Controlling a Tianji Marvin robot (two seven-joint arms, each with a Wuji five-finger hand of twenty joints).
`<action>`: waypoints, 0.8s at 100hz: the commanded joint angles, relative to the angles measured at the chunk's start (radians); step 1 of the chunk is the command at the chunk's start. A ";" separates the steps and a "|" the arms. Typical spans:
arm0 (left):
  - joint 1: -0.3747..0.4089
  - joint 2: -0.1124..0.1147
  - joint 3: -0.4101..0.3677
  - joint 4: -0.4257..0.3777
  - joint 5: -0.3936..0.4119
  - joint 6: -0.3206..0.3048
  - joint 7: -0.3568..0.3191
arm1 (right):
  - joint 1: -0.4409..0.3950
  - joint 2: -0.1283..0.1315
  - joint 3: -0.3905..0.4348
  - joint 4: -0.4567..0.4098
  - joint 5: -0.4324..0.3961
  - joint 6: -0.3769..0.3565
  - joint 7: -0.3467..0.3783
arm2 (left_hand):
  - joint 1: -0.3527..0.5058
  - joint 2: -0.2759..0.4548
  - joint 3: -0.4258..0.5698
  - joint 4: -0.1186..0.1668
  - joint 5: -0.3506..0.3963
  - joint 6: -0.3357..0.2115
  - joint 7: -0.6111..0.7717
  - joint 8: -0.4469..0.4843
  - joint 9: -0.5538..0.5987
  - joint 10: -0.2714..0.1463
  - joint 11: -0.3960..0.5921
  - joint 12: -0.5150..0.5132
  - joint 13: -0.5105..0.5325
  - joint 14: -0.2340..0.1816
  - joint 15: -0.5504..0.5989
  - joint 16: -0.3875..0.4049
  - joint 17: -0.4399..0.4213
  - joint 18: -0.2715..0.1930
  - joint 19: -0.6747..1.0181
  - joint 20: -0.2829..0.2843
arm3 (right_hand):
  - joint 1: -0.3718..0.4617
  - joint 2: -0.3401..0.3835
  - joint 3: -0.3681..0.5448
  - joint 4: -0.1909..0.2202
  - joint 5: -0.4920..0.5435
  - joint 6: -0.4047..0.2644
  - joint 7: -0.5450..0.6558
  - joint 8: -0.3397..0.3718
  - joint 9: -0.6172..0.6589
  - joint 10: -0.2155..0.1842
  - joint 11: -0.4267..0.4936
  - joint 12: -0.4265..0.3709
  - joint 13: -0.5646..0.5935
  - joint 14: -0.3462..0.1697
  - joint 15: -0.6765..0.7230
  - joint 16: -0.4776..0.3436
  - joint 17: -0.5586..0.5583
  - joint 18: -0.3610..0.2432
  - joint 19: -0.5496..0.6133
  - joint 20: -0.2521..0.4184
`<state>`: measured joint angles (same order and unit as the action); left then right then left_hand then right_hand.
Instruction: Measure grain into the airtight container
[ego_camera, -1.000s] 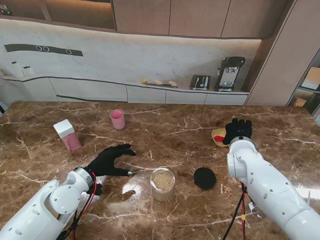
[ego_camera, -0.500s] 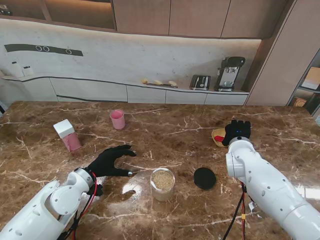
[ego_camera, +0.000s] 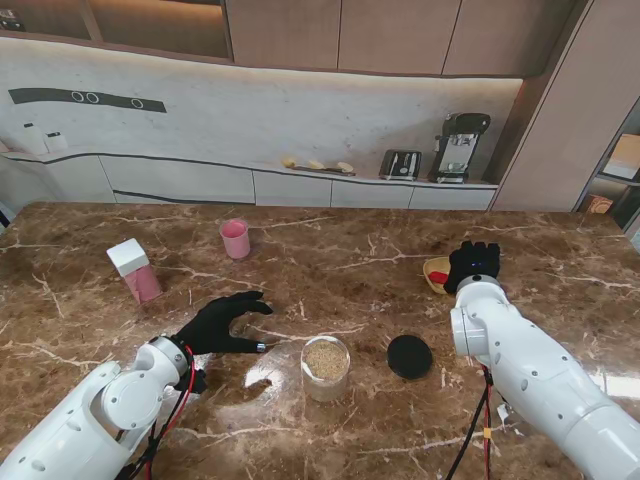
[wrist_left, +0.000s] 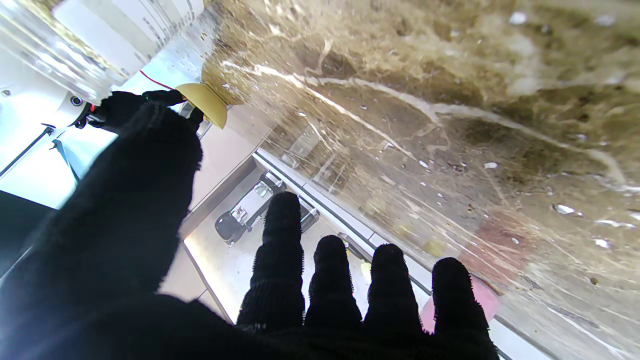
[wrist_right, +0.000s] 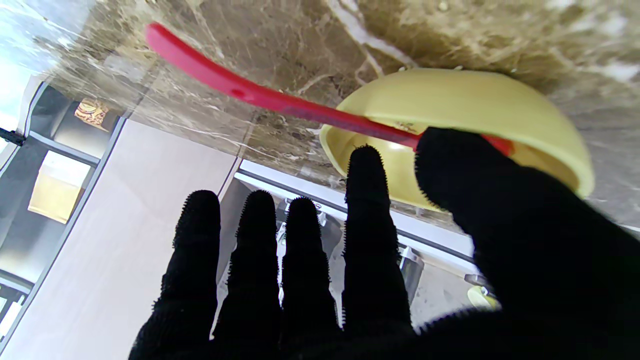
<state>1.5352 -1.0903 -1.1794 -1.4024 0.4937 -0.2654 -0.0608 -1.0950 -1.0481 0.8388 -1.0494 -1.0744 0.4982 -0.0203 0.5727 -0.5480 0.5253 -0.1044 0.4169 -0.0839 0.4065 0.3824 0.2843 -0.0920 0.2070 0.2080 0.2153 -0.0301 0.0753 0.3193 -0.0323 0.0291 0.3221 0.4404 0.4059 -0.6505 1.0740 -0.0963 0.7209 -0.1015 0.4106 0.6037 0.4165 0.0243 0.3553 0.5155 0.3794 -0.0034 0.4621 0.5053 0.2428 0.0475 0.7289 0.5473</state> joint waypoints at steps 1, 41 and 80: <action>0.001 -0.002 0.003 0.003 0.003 0.004 0.000 | 0.004 0.002 -0.006 0.004 -0.001 0.000 0.018 | 0.002 0.025 -0.017 0.028 -0.002 -0.031 0.000 0.007 0.002 -0.009 -0.013 0.002 -0.030 -0.049 -0.011 -0.011 -0.018 0.004 -0.002 0.011 | 0.020 -0.009 0.019 -0.039 0.035 -0.026 0.021 0.008 -0.002 0.013 0.009 -0.015 0.001 -0.004 0.003 -0.013 -0.002 0.002 0.000 0.023; -0.002 -0.005 0.008 0.010 0.002 0.004 0.011 | 0.025 -0.001 -0.038 0.032 0.017 0.001 0.000 | 0.003 0.023 -0.019 0.029 0.000 -0.034 -0.002 0.007 0.005 -0.007 -0.012 0.004 -0.024 -0.053 -0.010 -0.011 -0.019 0.009 -0.019 0.013 | 0.078 -0.053 0.026 -0.137 0.072 -0.044 0.106 -0.030 0.031 0.008 -0.002 -0.037 0.017 -0.003 -0.015 -0.030 0.005 0.006 0.008 0.017; -0.003 -0.004 0.005 0.014 0.006 0.001 0.015 | 0.053 -0.008 -0.066 0.076 0.032 -0.003 -0.052 | 0.001 0.025 -0.022 0.029 0.001 -0.038 -0.004 0.006 0.005 -0.006 -0.014 0.003 -0.024 -0.051 -0.011 -0.011 -0.019 0.013 -0.027 0.018 | 0.166 -0.138 0.007 -0.200 0.100 -0.137 0.455 -0.103 0.094 -0.009 0.014 -0.042 0.055 -0.006 -0.005 -0.034 0.028 0.010 0.033 0.016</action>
<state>1.5289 -1.0925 -1.1751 -1.3939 0.4964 -0.2653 -0.0484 -1.0484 -1.0536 0.7750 -0.9877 -1.0501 0.4971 -0.0756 0.5727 -0.5478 0.5253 -0.1043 0.4169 -0.0852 0.4065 0.3825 0.2843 -0.0920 0.2070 0.2079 0.2153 -0.0303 0.0753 0.3192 -0.0336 0.0368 0.3221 0.4428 0.5434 -0.7641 1.0712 -0.2536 0.7896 -0.2125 0.8278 0.4955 0.4998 0.0172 0.3606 0.4898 0.4016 -0.0048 0.4605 0.4923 0.2665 0.0475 0.7424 0.5473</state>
